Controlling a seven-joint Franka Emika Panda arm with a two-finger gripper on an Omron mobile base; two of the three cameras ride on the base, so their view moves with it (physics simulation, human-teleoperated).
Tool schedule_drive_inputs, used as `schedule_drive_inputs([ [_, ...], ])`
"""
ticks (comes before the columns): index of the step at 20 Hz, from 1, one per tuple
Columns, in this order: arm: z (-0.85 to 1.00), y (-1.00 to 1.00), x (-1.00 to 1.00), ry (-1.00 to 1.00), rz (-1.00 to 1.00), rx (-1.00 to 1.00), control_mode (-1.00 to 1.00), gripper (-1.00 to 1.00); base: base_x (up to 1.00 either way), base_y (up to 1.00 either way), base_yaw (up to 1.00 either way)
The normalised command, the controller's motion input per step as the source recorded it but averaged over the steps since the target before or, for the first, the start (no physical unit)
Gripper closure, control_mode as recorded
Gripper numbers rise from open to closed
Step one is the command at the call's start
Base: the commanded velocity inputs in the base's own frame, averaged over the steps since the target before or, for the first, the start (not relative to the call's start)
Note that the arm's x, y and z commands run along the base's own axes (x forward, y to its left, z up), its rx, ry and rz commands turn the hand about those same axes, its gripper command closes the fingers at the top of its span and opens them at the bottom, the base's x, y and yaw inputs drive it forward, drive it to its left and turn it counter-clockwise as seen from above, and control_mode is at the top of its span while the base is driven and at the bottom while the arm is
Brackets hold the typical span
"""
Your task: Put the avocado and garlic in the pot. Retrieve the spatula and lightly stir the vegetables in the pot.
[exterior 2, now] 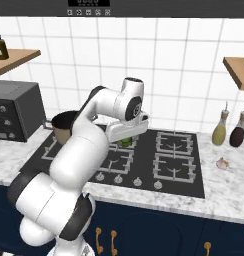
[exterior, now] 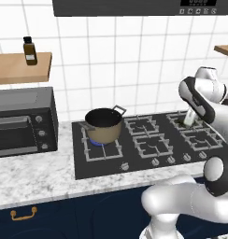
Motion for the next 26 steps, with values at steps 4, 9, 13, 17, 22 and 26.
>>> schedule_drive_inputs([
  [4,0.11,1.0,0.09,-0.26,0.0,0.0,-1.0,1.0,0.0,0.0,0.0],
  [9,0.16,1.0,0.31,-0.27,-0.03,0.0,-1.0,1.0,0.0,0.0,0.0],
  [13,0.28,1.0,0.44,-0.1,-0.05,0.0,-1.0,1.0,0.0,0.0,0.0],
  [17,0.3,1.0,0.58,0.0,-0.02,0.0,-1.0,1.0,0.0,0.0,0.0],
  [22,0.08,0.98,0.55,0.0,-0.03,0.0,-1.0,1.0,0.0,0.0,0.0],
  [26,-0.11,0.9,0.6,0.03,-0.06,0.0,-1.0,1.0,0.0,0.0,0.0],
])
